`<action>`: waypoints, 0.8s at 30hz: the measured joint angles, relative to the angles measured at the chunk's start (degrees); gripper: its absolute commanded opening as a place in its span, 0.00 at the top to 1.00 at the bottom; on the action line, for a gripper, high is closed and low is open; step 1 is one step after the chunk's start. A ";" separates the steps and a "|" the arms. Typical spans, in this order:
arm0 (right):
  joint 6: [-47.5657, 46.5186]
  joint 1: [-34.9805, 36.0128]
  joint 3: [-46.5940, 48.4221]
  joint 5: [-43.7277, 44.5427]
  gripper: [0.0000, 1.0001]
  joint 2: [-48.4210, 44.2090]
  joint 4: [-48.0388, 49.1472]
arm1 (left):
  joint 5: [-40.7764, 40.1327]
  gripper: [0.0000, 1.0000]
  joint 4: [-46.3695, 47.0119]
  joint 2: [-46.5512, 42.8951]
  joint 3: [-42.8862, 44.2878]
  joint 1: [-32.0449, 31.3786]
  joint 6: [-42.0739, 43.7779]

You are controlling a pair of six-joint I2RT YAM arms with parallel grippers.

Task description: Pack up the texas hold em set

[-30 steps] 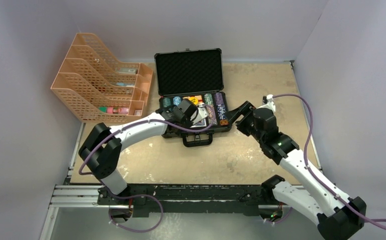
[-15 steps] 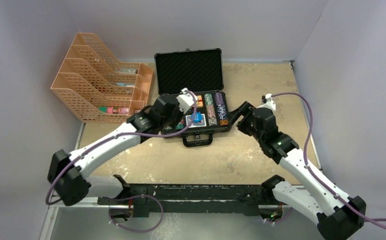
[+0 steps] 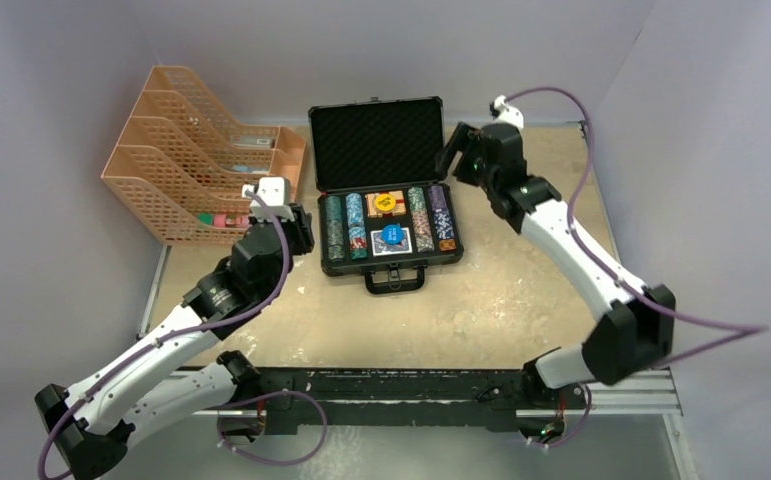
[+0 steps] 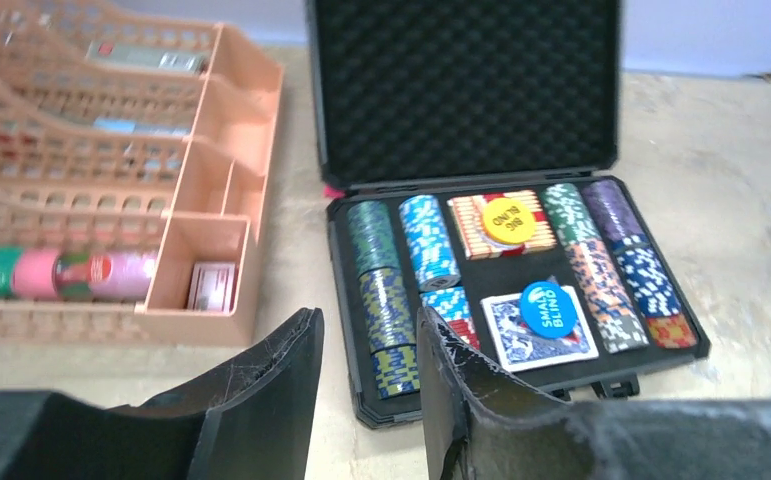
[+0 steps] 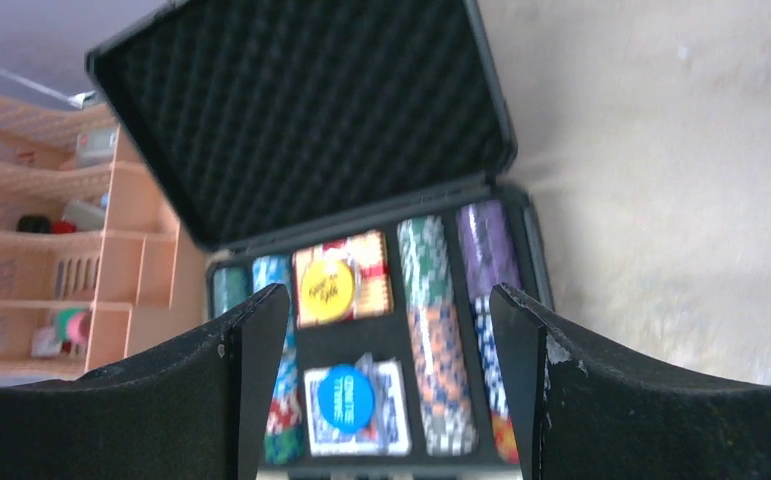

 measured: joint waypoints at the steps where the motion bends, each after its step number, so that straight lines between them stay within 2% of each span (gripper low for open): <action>1: -1.49 -0.72 2.69 0.07 0.26 2.69 0.59 | -1.84 0.60 -0.83 -0.31 -0.79 0.00 -2.64; 4: -5.07 -2.54 11.93 0.44 0.30 11.74 1.11 | -4.22 0.55 -3.78 1.22 -0.92 0.15 -7.37; 6: -7.04 -3.82 18.25 0.48 0.35 18.38 2.45 | -5.07 0.44 -6.38 3.08 -0.35 0.15 -8.94; 9: -9.51 -6.10 26.03 0.31 0.40 27.65 3.78 | -7.52 0.38 -9.62 3.91 0.57 0.15 -11.13; 15: -15.63 -9.75 43.80 -0.48 0.43 46.14 1.64 | -9.11 0.37 -11.43 2.80 1.20 0.26 -12.57; 19: -20.28 -10.64 46.69 -3.96 0.39 50.90 0.63 | -9.09 0.37 -11.50 2.12 1.20 0.26 -12.74; 24: -23.89 -10.23 46.69 -7.80 0.36 50.86 1.20 | -8.94 0.37 -11.82 2.19 1.20 0.26 -12.74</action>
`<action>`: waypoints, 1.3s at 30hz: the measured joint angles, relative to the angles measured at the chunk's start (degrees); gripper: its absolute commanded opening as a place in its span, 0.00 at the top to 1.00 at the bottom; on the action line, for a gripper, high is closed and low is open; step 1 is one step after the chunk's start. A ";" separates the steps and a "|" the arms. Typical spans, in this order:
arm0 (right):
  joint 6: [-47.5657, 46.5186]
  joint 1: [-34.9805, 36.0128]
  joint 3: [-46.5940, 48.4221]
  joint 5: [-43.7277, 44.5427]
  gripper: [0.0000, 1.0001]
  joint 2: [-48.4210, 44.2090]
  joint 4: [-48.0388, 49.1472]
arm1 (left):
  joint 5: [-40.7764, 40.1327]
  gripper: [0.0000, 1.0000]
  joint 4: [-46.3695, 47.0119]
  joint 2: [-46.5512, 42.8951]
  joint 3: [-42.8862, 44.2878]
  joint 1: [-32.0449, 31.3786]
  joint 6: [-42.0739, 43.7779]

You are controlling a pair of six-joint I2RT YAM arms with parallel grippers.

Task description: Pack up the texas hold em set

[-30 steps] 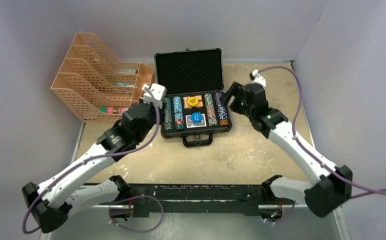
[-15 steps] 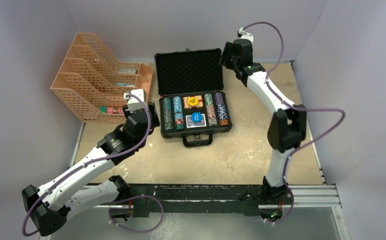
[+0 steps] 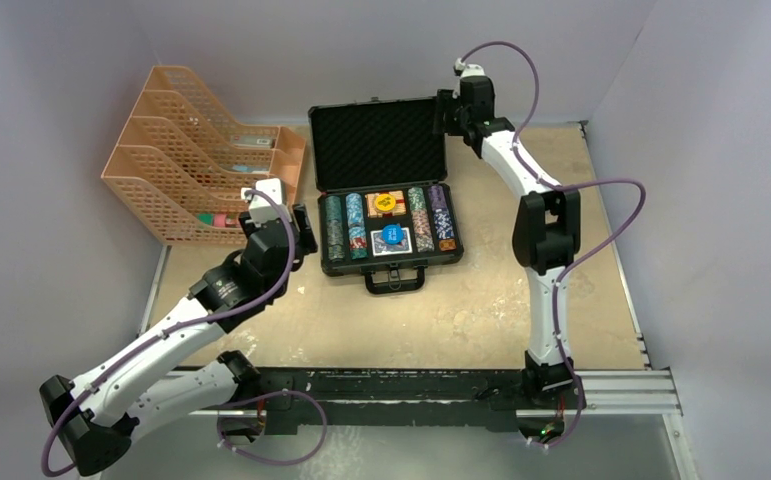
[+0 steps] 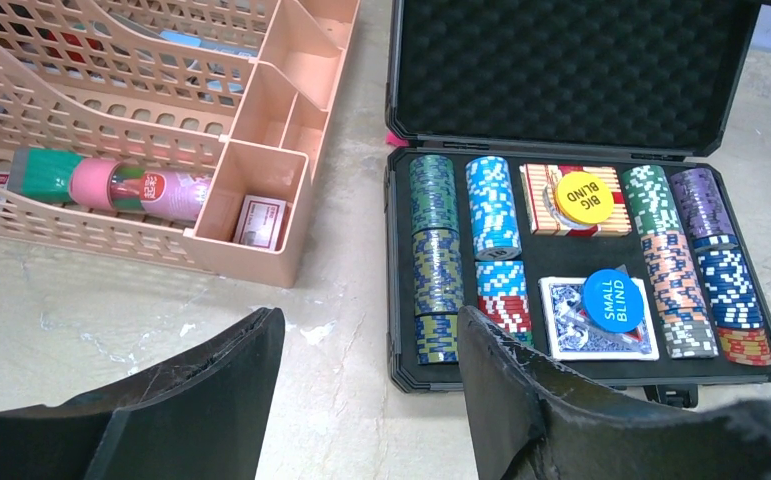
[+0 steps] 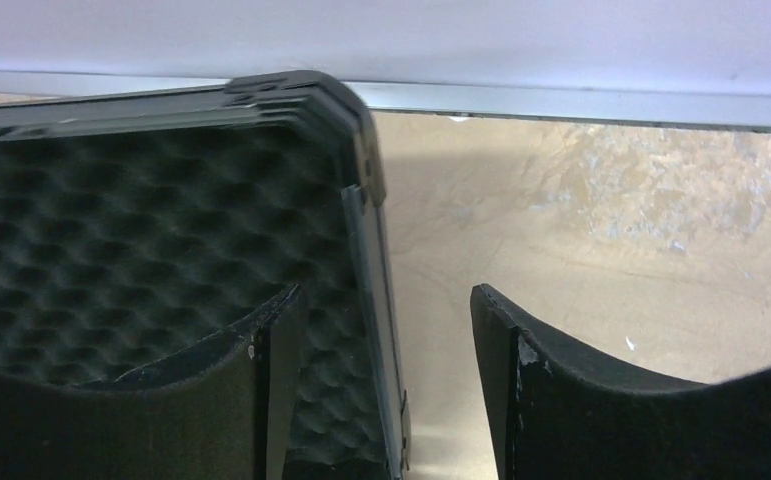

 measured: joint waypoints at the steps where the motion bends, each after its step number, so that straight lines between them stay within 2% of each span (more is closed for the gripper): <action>1: -0.39 0.11 0.00 -0.22 0.36 -0.07 0.35 | 0.07 0.37 -0.02 0.07 0.00 0.00 0.00; 6: -1.40 0.24 0.02 -1.09 0.43 -0.07 0.68 | 0.28 0.37 -0.26 1.14 0.00 0.00 0.00; 13: -4.07 0.22 3.34 -1.14 0.62 1.64 0.83 | 0.31 0.37 -0.50 1.57 0.00 0.00 0.00; 22: -7.85 0.22 8.92 -1.86 0.65 6.58 0.46 | 0.31 0.37 -0.63 2.27 0.00 0.00 0.00; 24: -8.15 0.22 9.88 -2.62 0.73 7.34 -0.15 | 0.31 0.37 -0.74 2.34 0.00 0.00 0.00; 29: -8.81 0.22 11.56 -3.52 1.00 8.26 -1.11 | 0.22 0.37 -0.94 2.38 0.00 0.00 -0.42; 34: -8.48 0.50 10.73 -2.38 1.00 7.74 -0.63 | -0.50 0.38 -1.20 2.36 0.00 0.00 -1.16; 39: -8.46 1.03 -0.17 -1.27 1.00 -0.87 3.54 | -1.22 0.38 -1.38 2.25 0.00 0.00 -2.14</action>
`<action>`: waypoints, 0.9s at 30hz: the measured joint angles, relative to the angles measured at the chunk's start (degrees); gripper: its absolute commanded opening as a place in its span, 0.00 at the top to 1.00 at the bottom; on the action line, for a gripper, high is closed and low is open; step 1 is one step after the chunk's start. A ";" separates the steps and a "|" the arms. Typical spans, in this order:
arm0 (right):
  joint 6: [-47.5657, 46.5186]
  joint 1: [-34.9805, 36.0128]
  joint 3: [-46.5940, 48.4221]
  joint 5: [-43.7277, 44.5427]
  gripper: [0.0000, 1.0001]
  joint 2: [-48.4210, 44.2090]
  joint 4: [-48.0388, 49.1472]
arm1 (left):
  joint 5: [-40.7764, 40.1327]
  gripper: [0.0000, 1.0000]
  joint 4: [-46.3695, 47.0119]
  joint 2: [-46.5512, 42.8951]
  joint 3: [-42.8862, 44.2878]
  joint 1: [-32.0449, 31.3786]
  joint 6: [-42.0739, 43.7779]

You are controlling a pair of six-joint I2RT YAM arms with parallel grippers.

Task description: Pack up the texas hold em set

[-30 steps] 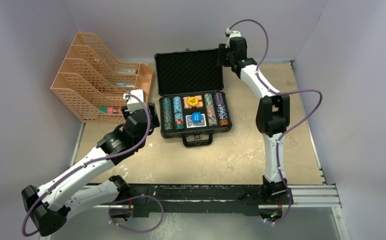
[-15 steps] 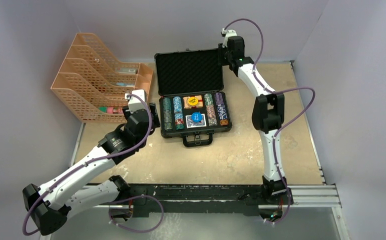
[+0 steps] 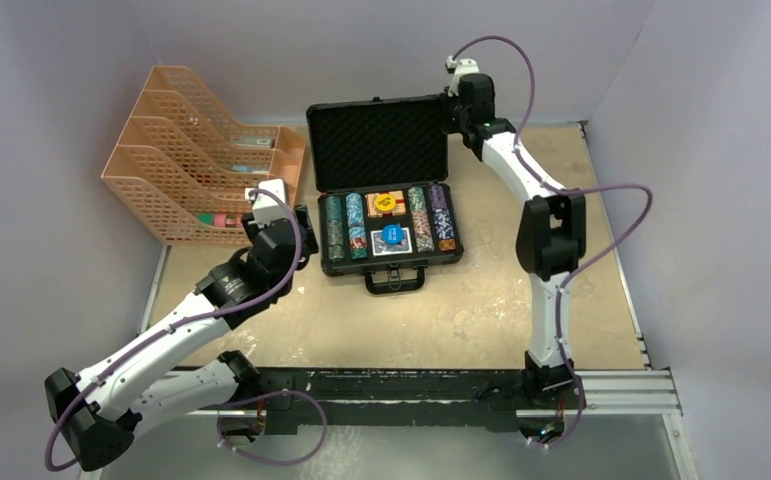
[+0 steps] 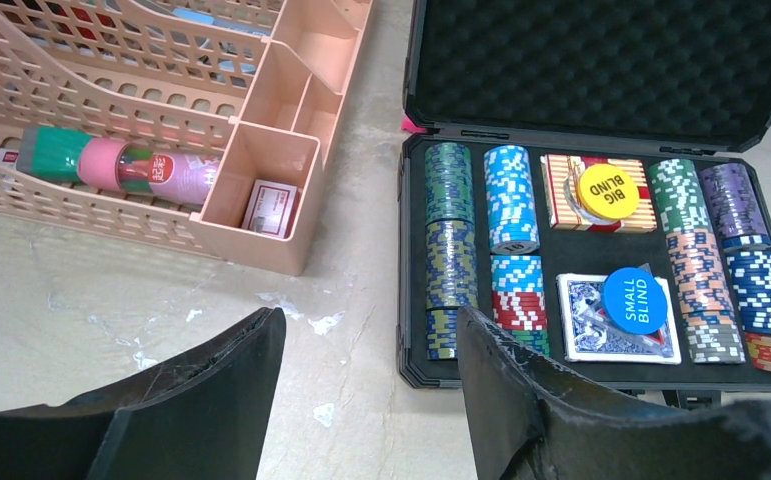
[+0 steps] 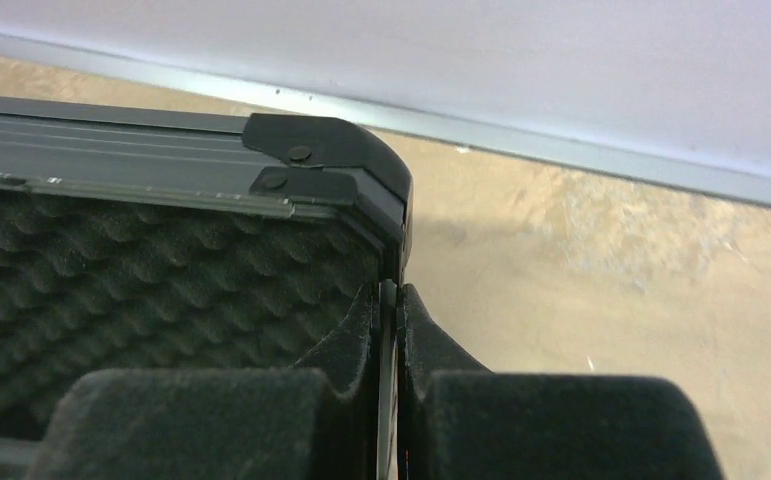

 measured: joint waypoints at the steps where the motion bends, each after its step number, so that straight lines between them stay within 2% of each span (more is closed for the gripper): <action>1: -0.04 0.20 -2.89 0.13 1.00 -2.80 0.26 | -0.04 0.38 0.00 -0.04 0.00 0.00 -0.09; 6: -0.15 0.90 -18.38 0.31 1.00 -17.35 0.76 | -0.02 0.38 -0.07 -0.50 0.00 0.00 -0.26; 14: 2.29 2.73 -40.68 1.99 1.00 -34.40 6.67 | -0.04 0.38 -0.07 -2.21 0.02 0.00 -0.28; 15: 2.99 2.97 -43.80 2.12 0.97 -36.85 6.99 | -0.04 0.38 -0.07 -2.54 0.02 0.00 -0.28; 16: 3.93 3.30 -46.64 2.23 0.85 -39.26 6.99 | -0.04 0.38 -0.04 -2.86 0.00 0.00 -0.28; 18: 6.64 3.67 -51.25 2.69 0.54 -43.65 6.10 | -0.07 0.38 0.04 -3.48 0.02 0.00 -0.28; 20: 9.07 3.96 -55.65 2.54 0.37 -48.46 4.94 | -0.15 0.37 0.11 -3.87 0.00 0.00 -0.28; 23: 11.58 4.00 -61.79 0.15 0.30 -56.43 2.75 | -0.44 0.37 0.07 -4.04 0.20 0.00 -0.28; 27: 15.52 4.07 -68.11 -5.01 0.30 -65.59 -1.70 | 1.14 0.37 0.02 -2.32 3.52 0.00 -0.24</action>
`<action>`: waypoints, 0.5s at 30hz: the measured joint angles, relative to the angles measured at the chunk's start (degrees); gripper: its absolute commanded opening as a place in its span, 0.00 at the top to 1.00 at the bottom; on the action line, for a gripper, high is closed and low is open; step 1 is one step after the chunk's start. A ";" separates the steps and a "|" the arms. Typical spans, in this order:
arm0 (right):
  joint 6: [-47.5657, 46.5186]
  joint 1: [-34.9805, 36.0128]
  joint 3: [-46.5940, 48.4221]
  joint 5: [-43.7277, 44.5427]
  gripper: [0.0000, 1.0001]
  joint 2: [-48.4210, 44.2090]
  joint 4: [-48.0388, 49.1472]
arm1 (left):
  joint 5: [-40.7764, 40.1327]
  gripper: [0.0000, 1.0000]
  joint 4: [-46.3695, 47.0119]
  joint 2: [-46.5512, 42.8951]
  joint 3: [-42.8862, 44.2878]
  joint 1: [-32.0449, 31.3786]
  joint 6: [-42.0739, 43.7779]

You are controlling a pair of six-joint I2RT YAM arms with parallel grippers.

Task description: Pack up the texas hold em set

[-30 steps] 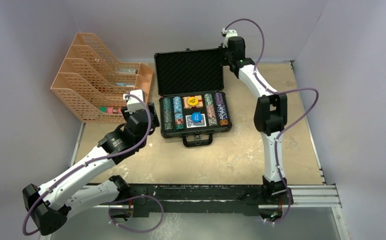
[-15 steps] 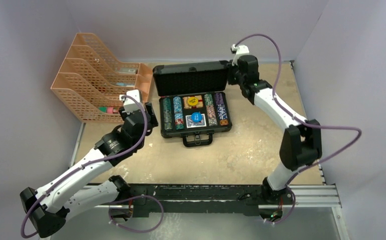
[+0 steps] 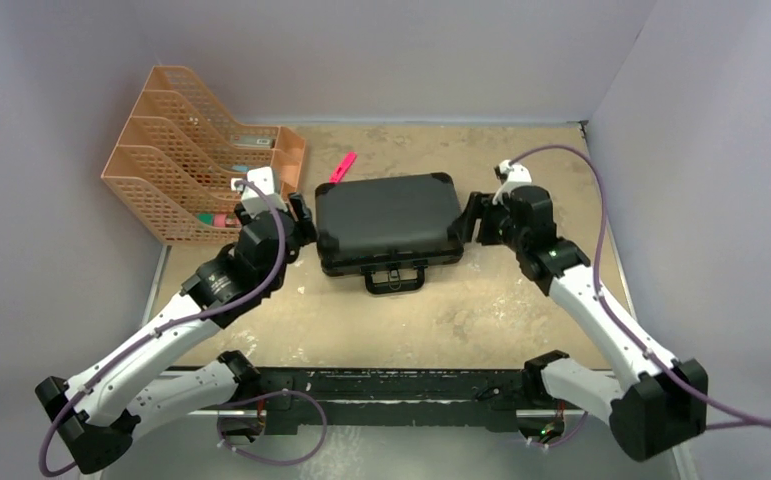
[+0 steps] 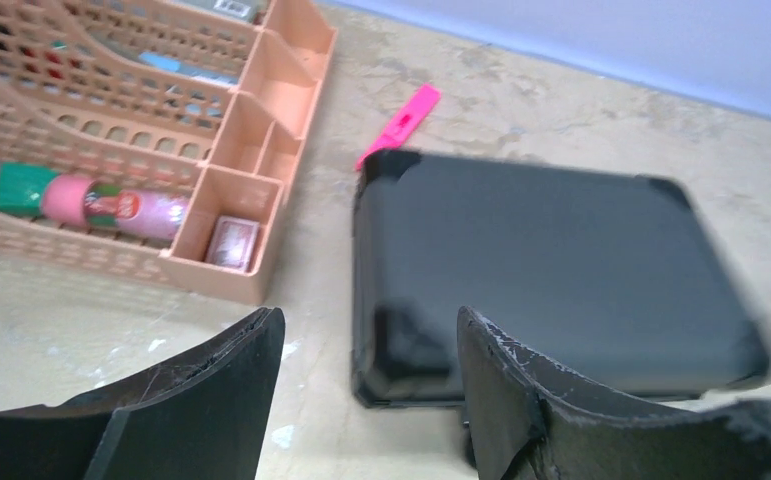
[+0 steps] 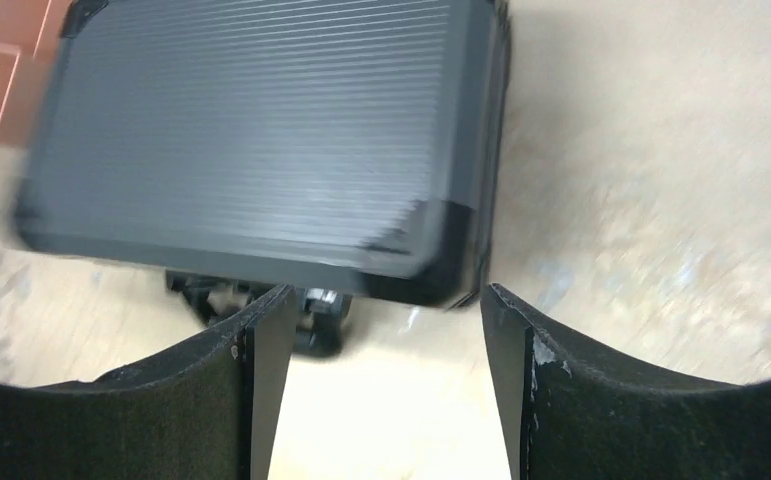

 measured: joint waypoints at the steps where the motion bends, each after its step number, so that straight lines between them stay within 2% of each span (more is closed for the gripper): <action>1: 1.14 0.02 -1.42 -1.51 0.30 -1.84 -1.09 | 0.81 0.37 0.20 0.94 1.42 0.02 0.00; 4: 4.17 0.31 -5.35 -5.07 0.30 -6.45 -4.52 | 3.39 0.37 2.27 4.09 4.04 0.02 0.00; 8: 7.72 0.72 -9.99 -9.99 0.24 -13.11 -8.04 | 7.04 0.37 4.94 10.16 4.39 0.07 -0.24; 11: 10.95 1.90 -13.03 -13.77 0.19 -16.04 -5.60 | 9.84 0.38 6.54 15.98 4.39 0.09 -1.09; 15: 16.87 8.22 -18.93 -16.04 0.12 -13.81 3.58 | 12.33 0.41 7.72 22.88 4.39 0.11 -1.75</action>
